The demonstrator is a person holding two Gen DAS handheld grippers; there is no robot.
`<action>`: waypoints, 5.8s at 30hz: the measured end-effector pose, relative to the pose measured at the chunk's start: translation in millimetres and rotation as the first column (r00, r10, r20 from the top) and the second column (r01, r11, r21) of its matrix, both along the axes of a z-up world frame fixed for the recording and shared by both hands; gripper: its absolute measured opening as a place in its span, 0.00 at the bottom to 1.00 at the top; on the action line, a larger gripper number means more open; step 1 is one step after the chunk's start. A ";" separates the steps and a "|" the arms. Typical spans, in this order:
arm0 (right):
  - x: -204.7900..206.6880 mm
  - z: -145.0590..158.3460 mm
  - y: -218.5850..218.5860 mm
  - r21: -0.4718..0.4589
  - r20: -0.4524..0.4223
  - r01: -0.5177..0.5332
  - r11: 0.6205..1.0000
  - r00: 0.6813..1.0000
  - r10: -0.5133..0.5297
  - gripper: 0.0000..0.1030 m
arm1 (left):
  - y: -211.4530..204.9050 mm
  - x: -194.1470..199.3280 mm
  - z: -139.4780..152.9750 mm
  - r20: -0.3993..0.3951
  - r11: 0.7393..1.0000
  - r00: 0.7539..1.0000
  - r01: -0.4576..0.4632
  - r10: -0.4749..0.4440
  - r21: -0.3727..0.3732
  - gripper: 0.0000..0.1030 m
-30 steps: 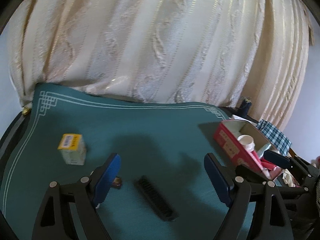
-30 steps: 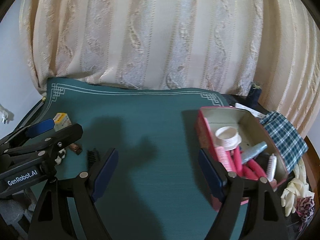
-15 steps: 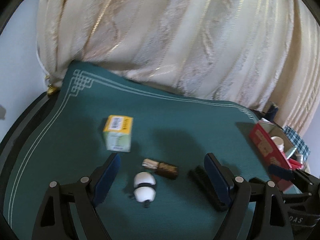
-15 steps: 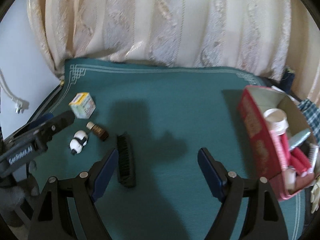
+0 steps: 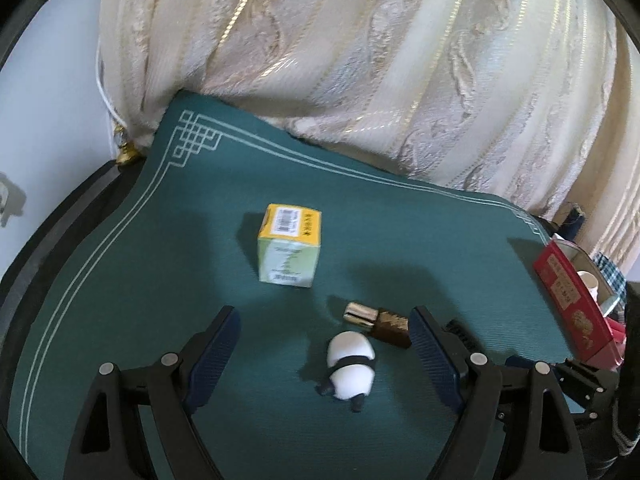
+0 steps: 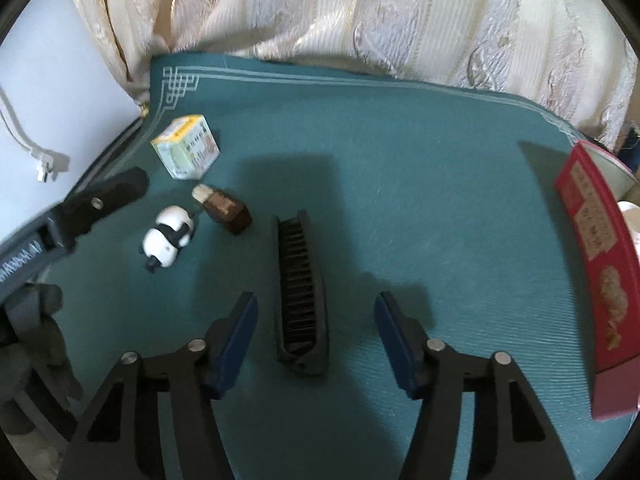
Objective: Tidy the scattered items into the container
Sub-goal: 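Move both grippers back toward the black brush and panda figure on the mat, then close the left gripper on the panda figure while the right gripper grasps the black brush, then carry the panda figure and black brush over the tin box with both grippers, then open both grippers to drop the panda and brush into the tin, then move both grippers back toward the yellow box and brown bottle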
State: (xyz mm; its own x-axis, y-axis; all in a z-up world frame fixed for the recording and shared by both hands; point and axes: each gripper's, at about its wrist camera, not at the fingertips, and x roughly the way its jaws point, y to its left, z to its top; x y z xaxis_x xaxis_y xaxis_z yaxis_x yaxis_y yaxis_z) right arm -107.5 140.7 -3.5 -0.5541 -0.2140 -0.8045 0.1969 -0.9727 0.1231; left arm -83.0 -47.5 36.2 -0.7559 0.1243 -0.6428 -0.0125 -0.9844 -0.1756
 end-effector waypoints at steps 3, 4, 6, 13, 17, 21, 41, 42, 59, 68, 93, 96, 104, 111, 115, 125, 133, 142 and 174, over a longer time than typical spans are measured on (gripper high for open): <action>-0.8 -1.2 -3.4 0.036 -0.024 0.001 0.999 1.000 0.000 0.60 | -4.3 -1.6 -5.2 0.012 1.000 1.000 -0.005 0.005 0.000 0.85; -0.8 -1.8 -5.0 0.049 -0.029 -0.002 0.999 1.000 0.003 0.59 | -3.7 -2.0 -7.2 0.019 1.000 1.000 0.002 -0.002 -0.001 0.85; -0.2 -2.3 -6.4 0.067 -0.036 -0.006 0.998 0.999 0.008 0.58 | -0.7 -1.8 -10.3 0.030 1.000 0.999 0.027 -0.027 -0.007 0.85; -0.4 -3.9 -4.2 0.066 -0.038 -0.010 0.998 0.999 0.012 0.56 | 14.6 6.7 -23.0 0.064 0.995 0.995 0.086 -0.083 -0.056 0.85; -1.7 -4.6 -5.2 0.068 -0.031 -0.016 0.998 0.999 0.018 0.56 | 13.4 1.1 -24.1 0.077 0.995 0.993 0.091 -0.088 -0.032 0.84; -3.2 -5.7 -11.2 0.077 -0.016 -0.056 0.995 0.998 0.057 0.68 | 14.6 -9.3 -32.0 0.128 0.993 0.985 0.118 -0.116 -0.007 0.61; 3.8 -2.1 -4.7 0.057 -0.060 -0.011 0.998 0.998 0.015 0.28 | 48.9 5.0 -23.8 0.072 0.963 0.983 0.181 -0.170 -0.201 0.34; 4.5 -0.9 -3.0 0.045 -0.067 -0.004 0.999 0.998 0.007 0.28 | 50.3 5.1 -23.8 0.066 0.961 0.983 0.181 -0.171 -0.210 0.34; 22.2 27.4 32.0 -0.026 -0.185 0.098 0.995 0.978 -0.101 0.28 | 78.9 20.5 2.7 -0.032 0.933 0.984 0.158 -0.178 -0.323 0.34; 36.1 48.7 44.4 -0.034 -0.266 0.137 0.990 0.953 -0.141 0.28 | 100.4 30.9 19.3 -0.070 0.918 0.977 0.162 -0.199 -0.361 0.34; 82.5 68.5 153.9 -0.135 -0.341 0.305 0.943 0.879 -0.333 0.28 | 218.4 59.0 46.2 -0.108 0.834 0.925 0.273 -0.365 -0.479 0.34; 87.9 69.2 169.4 -0.146 -0.346 0.329 0.933 0.867 -0.360 0.28 | 237.6 63.3 48.4 -0.107 0.819 0.913 0.295 -0.393 -0.492 0.34; 103.5 75.5 207.2 -0.165 -0.363 0.383 0.909 0.833 -0.417 0.28 | 282.4 70.8 52.5 -0.106 0.784 0.885 0.339 -0.453 -0.520 0.34; 113.8 74.9 245.7 -0.172 -0.357 0.446 0.879 0.803 -0.477 0.28 | 319.5 70.8 51.0 -0.095 0.760 0.855 0.396 -0.510 -0.515 0.34; 117.8 70.6 267.3 -0.171 -0.344 0.484 0.858 0.787 -0.512 0.28 | 335.3 64.3 50.2 -0.077 0.761 0.836 0.452 -0.543 -0.465 0.34; 110.4 63.8 297.6 -0.161 -0.320 0.518 0.840 0.778 -0.541 0.28 | 373.5 32.5 54.1 -0.052 0.756 0.774 0.597 -0.631 -0.270 0.34; 96.7 58.0 301.7 -0.157 -0.299 0.506 0.848 0.794 -0.529 0.28 | 386.0 12.6 45.3 -0.044 0.739 0.740 0.662 -0.671 -0.123 0.42; 94.2 54.3 302.7 -0.170 -0.280 0.506 0.846 0.798 -0.534 0.50 | 363.7 6.1 59.0 -0.121 0.785 0.776 0.614 -0.619 -0.076 0.76; 81.1 77.9 206.2 -0.009 -0.335 0.392 0.920 0.866 -0.372 0.71 | 237.8 14.6 48.2 -0.089 0.914 0.910 0.402 -0.405 -0.051 0.76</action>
